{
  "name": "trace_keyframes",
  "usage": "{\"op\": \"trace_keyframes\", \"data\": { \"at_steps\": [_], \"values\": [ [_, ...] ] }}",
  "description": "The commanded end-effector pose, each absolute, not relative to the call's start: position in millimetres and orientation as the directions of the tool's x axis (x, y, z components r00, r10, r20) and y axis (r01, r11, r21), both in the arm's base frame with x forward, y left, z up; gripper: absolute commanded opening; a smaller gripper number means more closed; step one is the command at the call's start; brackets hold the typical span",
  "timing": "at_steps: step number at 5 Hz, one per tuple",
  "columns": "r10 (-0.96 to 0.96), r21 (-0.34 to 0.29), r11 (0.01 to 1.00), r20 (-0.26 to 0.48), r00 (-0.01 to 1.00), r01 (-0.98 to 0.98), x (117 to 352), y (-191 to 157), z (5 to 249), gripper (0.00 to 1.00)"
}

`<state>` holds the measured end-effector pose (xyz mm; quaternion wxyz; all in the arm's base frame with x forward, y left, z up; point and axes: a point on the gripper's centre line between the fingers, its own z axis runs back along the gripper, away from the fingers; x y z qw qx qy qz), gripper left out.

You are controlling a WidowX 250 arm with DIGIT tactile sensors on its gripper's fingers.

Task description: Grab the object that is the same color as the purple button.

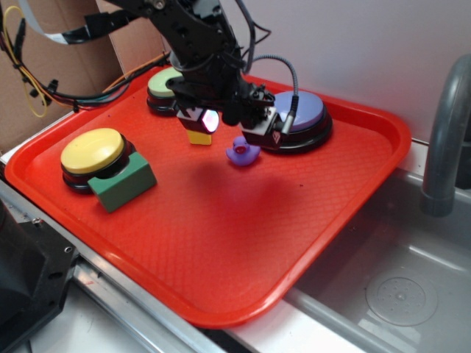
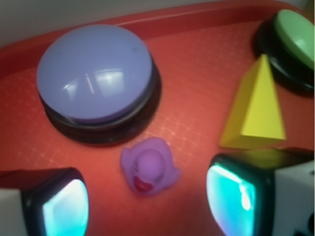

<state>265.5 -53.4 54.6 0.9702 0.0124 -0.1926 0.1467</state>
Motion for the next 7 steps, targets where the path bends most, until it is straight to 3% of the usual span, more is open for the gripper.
{"op": "trace_keyframes", "data": {
  "at_steps": [1, 2, 3, 5, 6, 7],
  "values": [
    [0.277, -0.058, 0.959, 0.374, 0.885, -0.276, 275, -47, 43, 1.00],
    [0.276, -0.072, 0.961, 0.372, 0.886, -0.269, 275, -46, 37, 1.00],
    [0.274, -0.068, 0.961, 0.378, 0.884, -0.269, 273, -47, 35, 0.00],
    [0.271, -0.057, 0.961, 0.377, 0.886, -0.269, 277, -46, 30, 0.00],
    [0.279, -0.050, 0.958, 0.377, 0.883, -0.281, 275, -44, 39, 0.00],
    [0.296, -0.103, 0.955, 0.338, 0.893, -0.277, 268, -44, 64, 0.00]
  ]
}}
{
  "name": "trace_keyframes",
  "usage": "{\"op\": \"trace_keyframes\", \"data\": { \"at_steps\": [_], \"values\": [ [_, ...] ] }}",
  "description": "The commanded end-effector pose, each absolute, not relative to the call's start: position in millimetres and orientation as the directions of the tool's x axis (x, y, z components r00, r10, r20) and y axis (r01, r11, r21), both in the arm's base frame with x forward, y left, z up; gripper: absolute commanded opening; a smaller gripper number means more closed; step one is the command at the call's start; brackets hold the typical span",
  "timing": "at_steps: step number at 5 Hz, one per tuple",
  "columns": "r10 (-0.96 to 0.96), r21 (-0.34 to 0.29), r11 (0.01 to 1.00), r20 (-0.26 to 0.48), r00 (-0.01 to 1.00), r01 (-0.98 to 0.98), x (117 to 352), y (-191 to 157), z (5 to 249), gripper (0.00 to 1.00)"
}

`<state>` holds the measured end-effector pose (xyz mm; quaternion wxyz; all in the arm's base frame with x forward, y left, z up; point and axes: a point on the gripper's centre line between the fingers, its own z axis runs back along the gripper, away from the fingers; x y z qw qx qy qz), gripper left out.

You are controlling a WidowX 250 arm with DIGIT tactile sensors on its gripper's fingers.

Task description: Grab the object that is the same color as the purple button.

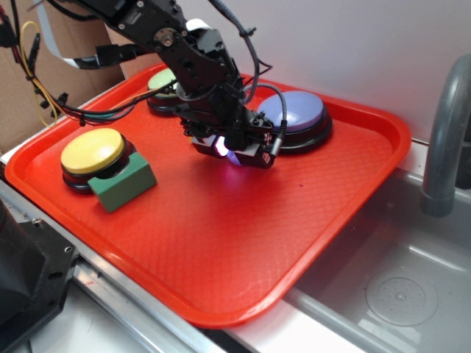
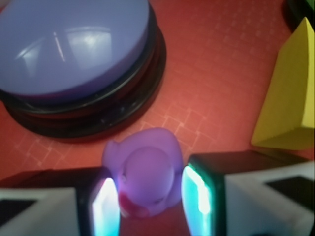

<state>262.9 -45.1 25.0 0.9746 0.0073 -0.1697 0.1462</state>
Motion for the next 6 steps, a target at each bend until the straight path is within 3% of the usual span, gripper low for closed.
{"op": "trace_keyframes", "data": {
  "at_steps": [1, 2, 4, 6],
  "values": [
    [0.291, -0.112, 0.957, 0.301, 0.908, -0.269, 255, -43, 88, 0.00],
    [0.310, -0.077, 0.951, 0.271, 0.911, -0.301, 240, -41, 103, 0.00],
    [0.343, -0.104, 0.938, 0.157, 0.926, -0.329, 191, -41, 131, 0.00],
    [0.368, -0.213, 0.915, 0.087, 0.926, -0.344, 163, -35, 135, 0.00]
  ]
}}
